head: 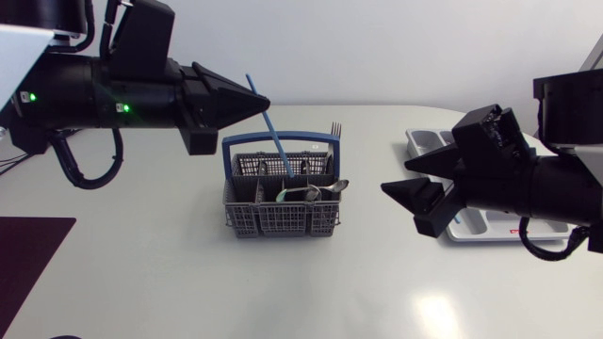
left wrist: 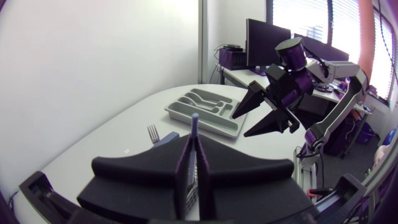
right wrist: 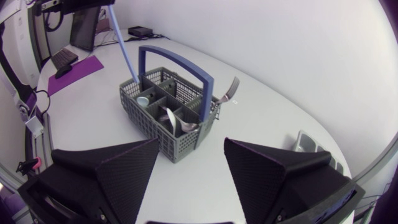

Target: Unload the cutlery basket into the drawer organizer.

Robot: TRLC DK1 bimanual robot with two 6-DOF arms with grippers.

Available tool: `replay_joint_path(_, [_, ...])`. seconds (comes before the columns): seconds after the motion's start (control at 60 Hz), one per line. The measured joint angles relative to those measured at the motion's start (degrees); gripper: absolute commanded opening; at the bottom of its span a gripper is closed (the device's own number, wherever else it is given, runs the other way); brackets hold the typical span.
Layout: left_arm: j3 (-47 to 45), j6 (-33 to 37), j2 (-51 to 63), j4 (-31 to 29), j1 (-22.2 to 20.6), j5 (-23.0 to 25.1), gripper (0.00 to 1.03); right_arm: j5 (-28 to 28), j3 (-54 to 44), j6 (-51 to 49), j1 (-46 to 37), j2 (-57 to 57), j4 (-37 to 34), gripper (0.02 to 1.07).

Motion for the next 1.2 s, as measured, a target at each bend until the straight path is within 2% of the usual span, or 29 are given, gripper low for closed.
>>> replay_joint_path(0.217, [0.04,-3.76,4.22,-0.2,-3.15,3.3,0.04,-4.39,0.02,1.53,2.95,-0.09,-0.07,0.78])
replay_joint_path(0.35, [0.57,-5.53,8.33,-0.42,-6.25,4.37,0.04,-5.22,0.02,2.67,4.92,3.32,1.2,0.77])
replay_joint_path(0.55, [2.51,-7.87,12.33,-0.59,-6.75,7.02,0.04,-5.51,1.03,4.07,8.63,8.46,4.04,0.77])
replay_joint_path(0.683, [2.91,-8.48,13.4,-0.55,-6.78,7.91,0.04,-5.53,1.92,4.11,9.88,11.26,5.57,0.68])
replay_joint_path(0.733, [2.99,-8.9,13.62,-0.55,-6.78,7.96,0.04,-5.51,1.97,4.11,10.19,11.93,5.88,0.62])
replay_joint_path(0.8, [3.1,-9.16,13.94,-0.57,-6.78,8.15,0.04,-5.31,2.08,4.13,10.84,13.05,6.6,0.6])
replay_joint_path(0.95, [3.43,-9.73,14.58,-0.55,-6.78,9.44,0.04,-4.9,2.19,4.2,11.5,14.75,7.67,0.42])
replay_joint_path(1.1, [3.61,-10.27,14.97,-0.55,-6.75,9.51,0.04,-4.0,2.73,4.28,12.44,15.32,8.15,0.13])
replay_joint_path(1.2, [3.65,-10.4,14.97,-0.39,-6.75,9.62,0.04,-3.8,2.82,4.26,12.7,15.32,8.15,0.1])
